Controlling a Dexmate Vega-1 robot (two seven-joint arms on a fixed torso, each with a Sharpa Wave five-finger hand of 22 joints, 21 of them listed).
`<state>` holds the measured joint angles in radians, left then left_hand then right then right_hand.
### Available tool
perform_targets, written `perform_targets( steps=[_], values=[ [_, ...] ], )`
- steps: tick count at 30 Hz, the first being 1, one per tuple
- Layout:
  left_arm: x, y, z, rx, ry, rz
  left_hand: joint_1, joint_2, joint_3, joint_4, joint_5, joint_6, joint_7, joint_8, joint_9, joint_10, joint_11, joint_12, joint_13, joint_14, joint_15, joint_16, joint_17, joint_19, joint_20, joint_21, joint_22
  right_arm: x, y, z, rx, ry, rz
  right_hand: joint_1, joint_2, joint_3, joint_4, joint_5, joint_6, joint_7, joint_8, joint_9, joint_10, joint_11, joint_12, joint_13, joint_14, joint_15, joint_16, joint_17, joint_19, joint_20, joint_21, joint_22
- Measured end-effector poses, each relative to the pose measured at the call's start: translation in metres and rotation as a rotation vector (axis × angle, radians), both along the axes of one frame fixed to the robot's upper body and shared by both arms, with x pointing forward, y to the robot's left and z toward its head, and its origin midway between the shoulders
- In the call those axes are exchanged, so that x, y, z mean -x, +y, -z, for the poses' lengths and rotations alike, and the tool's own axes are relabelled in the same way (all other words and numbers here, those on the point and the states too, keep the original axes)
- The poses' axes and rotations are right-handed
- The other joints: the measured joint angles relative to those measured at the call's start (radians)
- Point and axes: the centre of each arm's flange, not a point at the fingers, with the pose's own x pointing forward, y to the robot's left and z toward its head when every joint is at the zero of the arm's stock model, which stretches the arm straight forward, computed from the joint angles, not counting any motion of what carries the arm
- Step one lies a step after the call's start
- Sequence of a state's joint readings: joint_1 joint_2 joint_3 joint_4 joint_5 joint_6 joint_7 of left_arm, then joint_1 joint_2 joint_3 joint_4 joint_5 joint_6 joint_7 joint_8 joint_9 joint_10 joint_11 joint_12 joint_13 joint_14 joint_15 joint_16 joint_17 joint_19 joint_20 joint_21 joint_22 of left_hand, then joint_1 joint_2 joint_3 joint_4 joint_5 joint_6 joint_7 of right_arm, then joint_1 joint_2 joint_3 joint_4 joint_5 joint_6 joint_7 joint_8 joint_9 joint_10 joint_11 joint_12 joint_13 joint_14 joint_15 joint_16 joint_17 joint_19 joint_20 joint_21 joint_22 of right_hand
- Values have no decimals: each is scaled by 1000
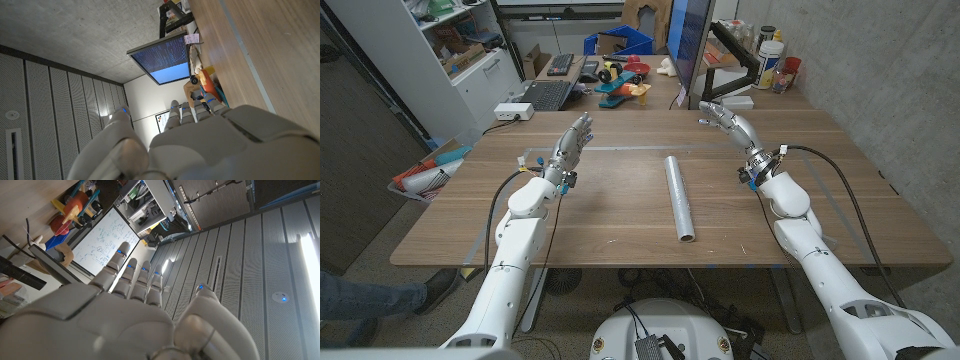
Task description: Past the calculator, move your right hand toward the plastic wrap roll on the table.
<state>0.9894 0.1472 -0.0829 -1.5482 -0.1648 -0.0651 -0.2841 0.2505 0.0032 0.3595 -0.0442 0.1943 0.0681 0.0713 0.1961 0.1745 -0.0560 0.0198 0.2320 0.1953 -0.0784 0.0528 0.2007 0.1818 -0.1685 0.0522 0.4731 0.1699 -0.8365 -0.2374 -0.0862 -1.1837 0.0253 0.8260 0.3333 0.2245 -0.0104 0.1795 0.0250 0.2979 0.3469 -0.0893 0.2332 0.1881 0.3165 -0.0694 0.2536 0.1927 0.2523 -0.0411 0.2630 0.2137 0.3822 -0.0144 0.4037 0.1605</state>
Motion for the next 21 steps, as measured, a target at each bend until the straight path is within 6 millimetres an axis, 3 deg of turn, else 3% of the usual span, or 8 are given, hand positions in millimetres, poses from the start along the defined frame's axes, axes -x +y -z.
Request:
perform_targets(
  steps=[13, 21],
  values=[
    [-1, 2, 2, 6, 2, 5, 0, 0, 0, 0, 0, 0, 0, 0, 5, 0, 0, 0, 0, 0, 0, 0, 0, -5, 5, -4, 0, 5, 12, -3, 48, -61, 28, 0, 0, 0, -8, 14, 13, -2, 0, 0, 2, -2, -6, 0, 11, 0, 0, -5, 6, -3, -13, 0],
    [-2, 3, 4, 7, 4, 5, 0, 0, 0, 0, 0, 0, 0, 0, 5, 4, 4, 0, 0, 0, 0, 0, 0, 0, 11, -8, 0, 8, 18, -4, 76, -93, 47, 0, 0, 0, -8, 23, 23, -12, 0, 0, 13, -13, -14, 0, 11, 0, 0, -5, -14, 46, -44, 0]
  ],
)
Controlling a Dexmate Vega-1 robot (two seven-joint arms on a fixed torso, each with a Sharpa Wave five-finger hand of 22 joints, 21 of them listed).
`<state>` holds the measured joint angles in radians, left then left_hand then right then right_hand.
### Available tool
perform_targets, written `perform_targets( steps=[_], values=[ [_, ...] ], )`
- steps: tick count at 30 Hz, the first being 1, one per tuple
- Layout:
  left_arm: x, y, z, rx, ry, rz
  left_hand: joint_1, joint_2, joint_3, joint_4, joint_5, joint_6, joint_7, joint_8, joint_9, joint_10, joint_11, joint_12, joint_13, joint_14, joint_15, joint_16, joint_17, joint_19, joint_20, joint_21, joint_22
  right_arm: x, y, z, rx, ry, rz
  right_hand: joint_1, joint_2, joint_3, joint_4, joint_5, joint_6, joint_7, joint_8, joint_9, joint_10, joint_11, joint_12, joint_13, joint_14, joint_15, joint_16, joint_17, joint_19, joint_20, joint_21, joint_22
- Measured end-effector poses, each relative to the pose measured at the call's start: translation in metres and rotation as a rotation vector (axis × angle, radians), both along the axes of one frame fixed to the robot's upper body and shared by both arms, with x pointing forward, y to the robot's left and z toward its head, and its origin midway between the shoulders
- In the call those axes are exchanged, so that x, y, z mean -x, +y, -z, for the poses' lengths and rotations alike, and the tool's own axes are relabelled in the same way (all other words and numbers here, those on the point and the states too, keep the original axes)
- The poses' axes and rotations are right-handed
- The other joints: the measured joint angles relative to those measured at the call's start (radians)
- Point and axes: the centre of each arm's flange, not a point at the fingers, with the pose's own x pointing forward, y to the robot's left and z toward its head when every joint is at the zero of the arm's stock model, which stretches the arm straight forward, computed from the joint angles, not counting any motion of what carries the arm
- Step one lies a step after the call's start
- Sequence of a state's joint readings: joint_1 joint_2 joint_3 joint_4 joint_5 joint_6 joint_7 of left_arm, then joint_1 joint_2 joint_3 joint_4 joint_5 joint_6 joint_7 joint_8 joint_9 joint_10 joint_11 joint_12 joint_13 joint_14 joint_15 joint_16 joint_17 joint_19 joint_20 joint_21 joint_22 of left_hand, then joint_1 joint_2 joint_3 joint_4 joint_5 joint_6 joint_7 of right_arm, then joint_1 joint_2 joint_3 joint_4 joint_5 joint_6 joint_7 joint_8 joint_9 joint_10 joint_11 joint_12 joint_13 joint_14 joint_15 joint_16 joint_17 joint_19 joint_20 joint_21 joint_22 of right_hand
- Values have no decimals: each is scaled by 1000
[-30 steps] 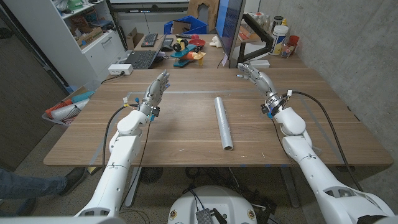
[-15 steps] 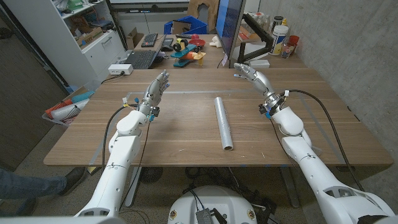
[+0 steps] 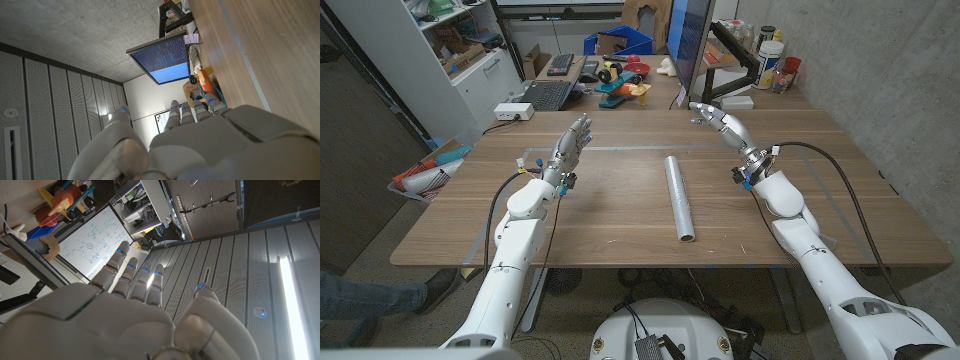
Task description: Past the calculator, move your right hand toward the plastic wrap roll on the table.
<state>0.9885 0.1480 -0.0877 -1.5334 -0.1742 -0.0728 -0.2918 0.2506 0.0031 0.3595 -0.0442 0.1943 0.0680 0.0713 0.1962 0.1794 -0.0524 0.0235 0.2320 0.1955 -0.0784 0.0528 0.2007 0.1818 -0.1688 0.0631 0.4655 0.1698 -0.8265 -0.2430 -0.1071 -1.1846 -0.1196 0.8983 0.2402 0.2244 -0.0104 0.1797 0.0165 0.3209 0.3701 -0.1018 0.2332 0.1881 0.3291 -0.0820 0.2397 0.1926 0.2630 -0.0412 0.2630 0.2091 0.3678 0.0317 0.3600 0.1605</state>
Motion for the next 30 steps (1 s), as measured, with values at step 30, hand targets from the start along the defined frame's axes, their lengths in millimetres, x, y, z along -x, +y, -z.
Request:
perform_targets(
  steps=[30],
  values=[
    [0, -2, 0, 0, -1, 3, 0, 0, 0, -8, 0, 0, 0, -4, 0, 0, 0, 0, 0, 0, 0, 0, 2, 2, 12, -15, 0, 9, 16, 1, 111, -86, 54, 5, 5, 4, -10, 25, 23, -23, 0, 0, 16, -16, -8, 5, 9, 2, -5, -5, -38, 38, -51, 0]
  ],
)
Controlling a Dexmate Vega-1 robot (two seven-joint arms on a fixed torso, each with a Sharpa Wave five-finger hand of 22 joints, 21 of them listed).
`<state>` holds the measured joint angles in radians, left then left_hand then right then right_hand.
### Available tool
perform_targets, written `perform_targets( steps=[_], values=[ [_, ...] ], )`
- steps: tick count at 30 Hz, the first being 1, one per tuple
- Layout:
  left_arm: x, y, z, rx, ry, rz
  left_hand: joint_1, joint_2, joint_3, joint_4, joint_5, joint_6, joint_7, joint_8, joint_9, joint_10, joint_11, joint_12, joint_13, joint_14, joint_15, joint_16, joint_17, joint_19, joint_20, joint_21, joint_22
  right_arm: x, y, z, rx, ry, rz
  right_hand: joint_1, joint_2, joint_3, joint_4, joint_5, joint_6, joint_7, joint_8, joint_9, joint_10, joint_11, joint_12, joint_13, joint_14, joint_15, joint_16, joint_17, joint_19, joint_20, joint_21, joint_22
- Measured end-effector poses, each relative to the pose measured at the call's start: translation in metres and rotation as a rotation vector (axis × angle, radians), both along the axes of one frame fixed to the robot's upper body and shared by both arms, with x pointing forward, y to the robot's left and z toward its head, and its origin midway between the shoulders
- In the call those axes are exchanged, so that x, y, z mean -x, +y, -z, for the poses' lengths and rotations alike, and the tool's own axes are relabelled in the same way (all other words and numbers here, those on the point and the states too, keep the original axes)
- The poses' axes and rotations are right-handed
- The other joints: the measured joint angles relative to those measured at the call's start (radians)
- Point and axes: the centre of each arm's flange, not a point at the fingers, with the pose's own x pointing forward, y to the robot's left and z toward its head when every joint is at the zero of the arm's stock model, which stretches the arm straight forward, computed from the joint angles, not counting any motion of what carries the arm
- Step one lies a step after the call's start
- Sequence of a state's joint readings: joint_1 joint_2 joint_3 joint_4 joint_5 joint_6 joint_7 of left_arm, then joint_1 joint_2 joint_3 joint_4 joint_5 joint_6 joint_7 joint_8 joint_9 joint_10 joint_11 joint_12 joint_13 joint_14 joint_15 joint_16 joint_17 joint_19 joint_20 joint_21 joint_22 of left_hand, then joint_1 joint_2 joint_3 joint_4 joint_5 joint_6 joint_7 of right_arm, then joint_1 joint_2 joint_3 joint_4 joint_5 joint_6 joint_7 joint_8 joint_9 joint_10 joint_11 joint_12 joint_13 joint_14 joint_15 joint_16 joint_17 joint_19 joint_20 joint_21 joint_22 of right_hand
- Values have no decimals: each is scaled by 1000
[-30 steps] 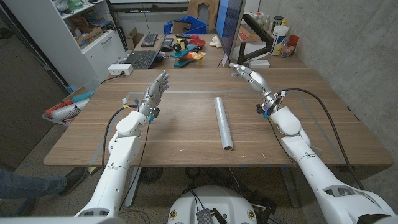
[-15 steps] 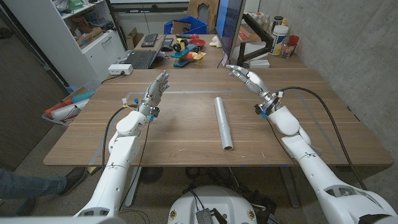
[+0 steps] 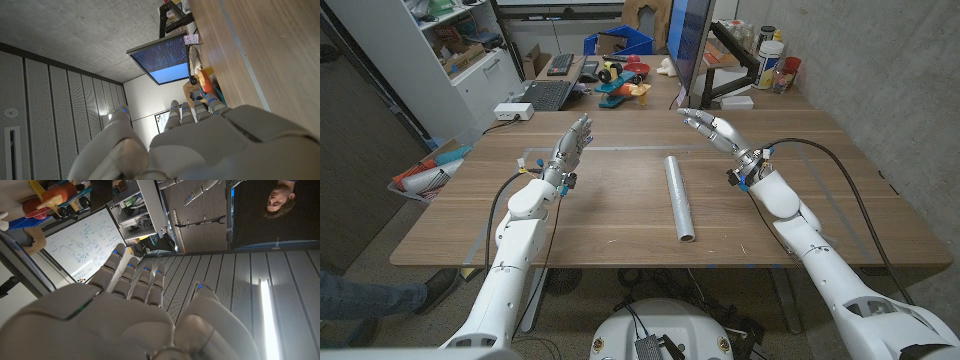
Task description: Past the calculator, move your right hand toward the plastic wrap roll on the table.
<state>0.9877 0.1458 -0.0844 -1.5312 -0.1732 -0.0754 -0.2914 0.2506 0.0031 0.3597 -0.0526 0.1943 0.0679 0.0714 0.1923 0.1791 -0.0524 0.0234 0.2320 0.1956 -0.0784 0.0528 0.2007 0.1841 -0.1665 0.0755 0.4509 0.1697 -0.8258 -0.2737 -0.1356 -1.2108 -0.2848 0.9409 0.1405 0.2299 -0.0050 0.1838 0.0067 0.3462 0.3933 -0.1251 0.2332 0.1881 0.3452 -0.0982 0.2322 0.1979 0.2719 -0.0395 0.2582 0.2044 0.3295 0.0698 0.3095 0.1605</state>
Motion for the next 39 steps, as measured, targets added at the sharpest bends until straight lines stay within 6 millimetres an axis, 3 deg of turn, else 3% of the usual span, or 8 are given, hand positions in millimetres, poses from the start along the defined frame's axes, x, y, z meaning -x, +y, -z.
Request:
perform_targets(
  steps=[39],
  values=[
    [4, -3, -9, -14, -16, 0, -8, 8, -4, -4, 0, 4, -4, 0, 0, 0, 0, -7, 0, 0, 0, 0, 0, 5, 5, -12, 0, 4, 22, 5, 157, -108, 54, 16, 5, -3, -3, 17, 3, -18, -12, 0, 6, -18, -8, 0, 0, 0, -13, 0, 22, 0, -23, 0]
  ],
)
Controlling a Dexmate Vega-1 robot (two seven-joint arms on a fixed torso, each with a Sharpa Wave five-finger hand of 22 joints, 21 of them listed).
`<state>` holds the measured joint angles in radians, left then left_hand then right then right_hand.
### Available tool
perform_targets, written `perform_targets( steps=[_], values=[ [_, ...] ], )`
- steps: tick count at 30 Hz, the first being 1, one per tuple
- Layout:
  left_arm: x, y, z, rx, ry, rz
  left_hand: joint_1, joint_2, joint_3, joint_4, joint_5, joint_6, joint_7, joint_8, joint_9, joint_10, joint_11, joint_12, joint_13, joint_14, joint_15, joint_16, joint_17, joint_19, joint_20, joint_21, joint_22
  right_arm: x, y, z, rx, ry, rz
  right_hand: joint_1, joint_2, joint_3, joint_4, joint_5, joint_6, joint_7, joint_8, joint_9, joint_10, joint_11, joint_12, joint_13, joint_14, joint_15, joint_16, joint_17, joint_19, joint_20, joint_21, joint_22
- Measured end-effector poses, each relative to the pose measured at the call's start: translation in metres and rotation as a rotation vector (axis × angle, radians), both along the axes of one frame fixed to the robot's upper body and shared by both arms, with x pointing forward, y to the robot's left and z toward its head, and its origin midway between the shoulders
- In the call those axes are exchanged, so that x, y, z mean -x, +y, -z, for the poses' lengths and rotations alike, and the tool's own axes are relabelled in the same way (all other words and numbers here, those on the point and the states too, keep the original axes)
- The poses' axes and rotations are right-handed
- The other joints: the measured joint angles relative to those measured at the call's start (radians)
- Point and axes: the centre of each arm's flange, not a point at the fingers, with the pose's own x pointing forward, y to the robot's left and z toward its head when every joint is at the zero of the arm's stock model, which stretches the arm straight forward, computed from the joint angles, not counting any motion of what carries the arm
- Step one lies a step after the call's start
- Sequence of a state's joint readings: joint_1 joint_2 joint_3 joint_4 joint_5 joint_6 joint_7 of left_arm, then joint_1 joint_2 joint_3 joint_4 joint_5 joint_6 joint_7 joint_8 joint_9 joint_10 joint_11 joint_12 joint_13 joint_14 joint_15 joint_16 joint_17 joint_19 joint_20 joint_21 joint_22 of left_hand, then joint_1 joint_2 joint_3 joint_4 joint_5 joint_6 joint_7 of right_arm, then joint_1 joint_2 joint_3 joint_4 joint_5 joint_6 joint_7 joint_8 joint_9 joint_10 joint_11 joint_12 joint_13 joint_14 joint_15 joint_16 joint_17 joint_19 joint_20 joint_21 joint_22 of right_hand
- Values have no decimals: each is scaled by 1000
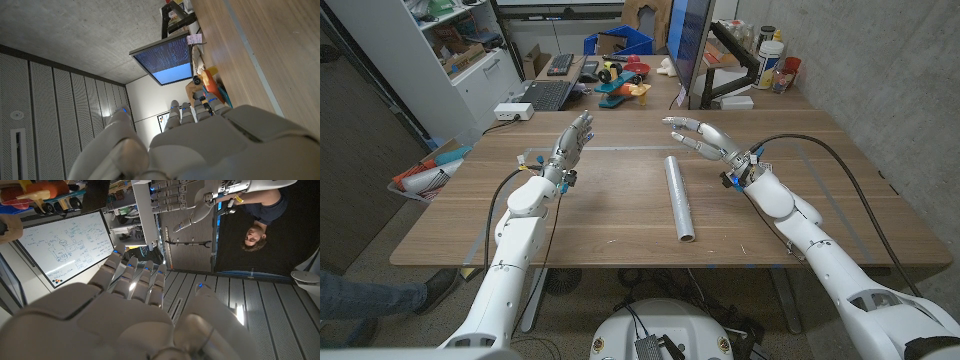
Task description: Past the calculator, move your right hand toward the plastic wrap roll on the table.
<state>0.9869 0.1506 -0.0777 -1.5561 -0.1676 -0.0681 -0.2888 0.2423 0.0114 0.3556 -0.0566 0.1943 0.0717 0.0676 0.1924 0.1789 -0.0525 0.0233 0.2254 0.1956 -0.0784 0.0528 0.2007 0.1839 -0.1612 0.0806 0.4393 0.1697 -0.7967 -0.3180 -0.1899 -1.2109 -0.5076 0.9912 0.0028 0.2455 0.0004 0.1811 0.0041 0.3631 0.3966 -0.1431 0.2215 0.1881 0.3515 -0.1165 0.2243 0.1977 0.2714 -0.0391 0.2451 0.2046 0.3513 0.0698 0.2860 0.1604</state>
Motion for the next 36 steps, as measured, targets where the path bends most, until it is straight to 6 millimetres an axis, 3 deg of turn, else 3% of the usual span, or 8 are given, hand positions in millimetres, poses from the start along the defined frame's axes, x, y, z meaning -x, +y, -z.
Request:
perform_targets(
  steps=[36],
  values=[
    [0, 2, -1, -4, -4, 7, -1, 1, 0, 0, 0, 0, 0, 0, 0, 6, -6, 1, 2, 0, 0, -6, 0, 0, 0, -14, 0, 3, 20, 6, 148, -90, 73, 0, 0, 0, -8, 11, -4, -11, -4, 0, -9, -9, -15, 0, -9, 1, -9, 0, 5, 5, -20, 0]
  ],
)
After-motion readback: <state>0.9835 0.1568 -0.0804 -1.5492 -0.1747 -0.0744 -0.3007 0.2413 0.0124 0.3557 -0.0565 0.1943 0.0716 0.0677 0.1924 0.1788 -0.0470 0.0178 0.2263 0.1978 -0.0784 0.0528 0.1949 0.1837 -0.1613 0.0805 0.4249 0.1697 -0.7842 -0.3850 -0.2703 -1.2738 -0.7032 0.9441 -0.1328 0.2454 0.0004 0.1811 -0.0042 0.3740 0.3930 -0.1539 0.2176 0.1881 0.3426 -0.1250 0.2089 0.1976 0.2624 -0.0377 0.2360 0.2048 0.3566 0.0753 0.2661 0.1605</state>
